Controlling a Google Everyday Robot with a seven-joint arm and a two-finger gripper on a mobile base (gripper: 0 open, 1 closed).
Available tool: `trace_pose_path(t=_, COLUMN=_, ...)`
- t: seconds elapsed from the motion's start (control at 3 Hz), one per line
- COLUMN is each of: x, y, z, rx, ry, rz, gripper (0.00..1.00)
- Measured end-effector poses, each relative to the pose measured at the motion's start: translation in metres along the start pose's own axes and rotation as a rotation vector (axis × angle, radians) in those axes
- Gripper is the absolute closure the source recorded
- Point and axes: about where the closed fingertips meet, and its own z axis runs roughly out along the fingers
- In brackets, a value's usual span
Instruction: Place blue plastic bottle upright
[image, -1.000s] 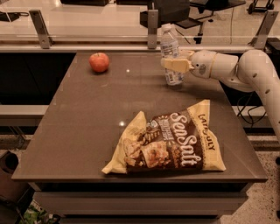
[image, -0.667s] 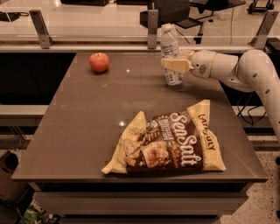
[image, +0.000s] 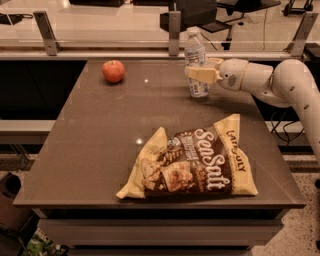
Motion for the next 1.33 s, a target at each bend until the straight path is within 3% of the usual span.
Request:
trace_pose_path(t=1.0, x=0.0008, y=0.0004, z=-0.0011, rx=0.004, ry=-0.007, rz=0.002, gripper=1.0)
trace_pose_path(t=1.33, x=-0.0004, y=0.0006, z=-0.001, rx=0.003, ry=-0.007, rz=0.002, gripper=0.82)
